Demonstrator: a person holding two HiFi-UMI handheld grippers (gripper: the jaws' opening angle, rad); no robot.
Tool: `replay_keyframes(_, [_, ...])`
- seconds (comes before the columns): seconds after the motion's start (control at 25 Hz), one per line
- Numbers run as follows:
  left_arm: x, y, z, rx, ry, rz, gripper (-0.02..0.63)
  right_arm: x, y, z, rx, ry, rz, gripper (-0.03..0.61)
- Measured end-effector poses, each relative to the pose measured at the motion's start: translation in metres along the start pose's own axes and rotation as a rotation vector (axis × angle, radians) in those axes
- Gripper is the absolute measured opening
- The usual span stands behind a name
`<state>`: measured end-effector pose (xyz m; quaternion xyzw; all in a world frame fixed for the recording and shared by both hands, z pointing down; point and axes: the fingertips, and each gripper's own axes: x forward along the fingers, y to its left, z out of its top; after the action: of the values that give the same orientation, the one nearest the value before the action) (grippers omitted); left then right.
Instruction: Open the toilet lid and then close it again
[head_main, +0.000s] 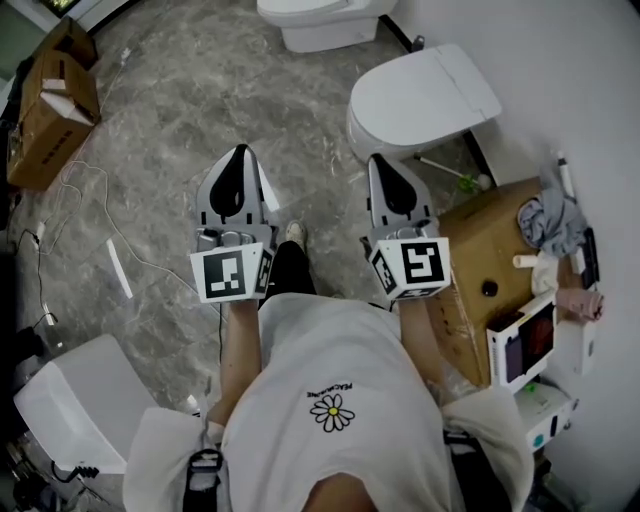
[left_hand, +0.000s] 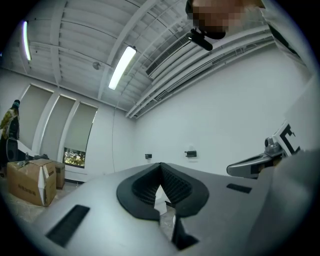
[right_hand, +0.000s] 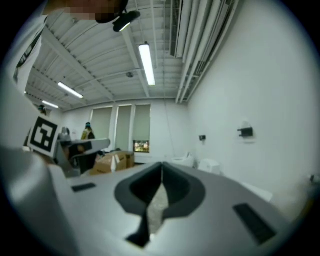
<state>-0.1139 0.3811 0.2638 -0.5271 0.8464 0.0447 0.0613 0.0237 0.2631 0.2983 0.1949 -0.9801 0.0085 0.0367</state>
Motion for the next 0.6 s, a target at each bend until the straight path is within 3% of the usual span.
replay_keyframes(0.24, [0.067, 0.038, -0.025, -0.042, 0.026, -0.037, 0.025, 0.067, -0.025, 0.007, 0.005, 0.032, -0.091, 0.031])
replay_keyframes(0.6, [0.163, 0.061, -0.027, -0.047, 0.042, -0.157, 0.025, 0.127, -0.055, 0.0, 0.05, 0.098, -0.186, 0.031])
